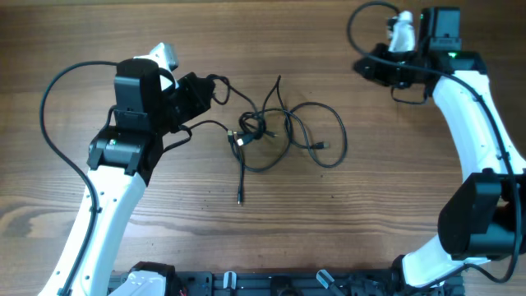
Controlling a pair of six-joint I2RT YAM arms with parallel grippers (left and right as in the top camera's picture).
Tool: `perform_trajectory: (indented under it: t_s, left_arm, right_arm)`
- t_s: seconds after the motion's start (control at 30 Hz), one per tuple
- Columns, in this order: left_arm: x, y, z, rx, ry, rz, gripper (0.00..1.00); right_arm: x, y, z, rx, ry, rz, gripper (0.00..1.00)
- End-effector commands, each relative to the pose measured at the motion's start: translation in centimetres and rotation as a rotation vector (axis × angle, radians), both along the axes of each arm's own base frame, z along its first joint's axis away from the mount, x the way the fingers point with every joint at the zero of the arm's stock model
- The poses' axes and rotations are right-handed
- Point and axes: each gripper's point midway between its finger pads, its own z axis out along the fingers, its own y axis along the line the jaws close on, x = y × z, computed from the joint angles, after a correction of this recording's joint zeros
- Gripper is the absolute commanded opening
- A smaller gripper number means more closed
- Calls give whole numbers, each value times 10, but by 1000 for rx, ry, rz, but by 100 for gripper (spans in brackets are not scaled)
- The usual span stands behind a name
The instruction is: Untangle cables
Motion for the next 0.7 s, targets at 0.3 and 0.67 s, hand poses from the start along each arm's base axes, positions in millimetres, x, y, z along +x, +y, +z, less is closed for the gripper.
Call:
perform_trajectory:
  t_s: [0.3, 0.67]
  left_arm:
    - [-40, -56, 51, -213, -149, -477, 4]
    - [-32, -43, 30, -307, -118, -596, 4]
  right_arm:
    - [-71, 141, 107, 165, -471, 657, 27]
    - [-111, 173, 134, 145, -534, 746, 33]
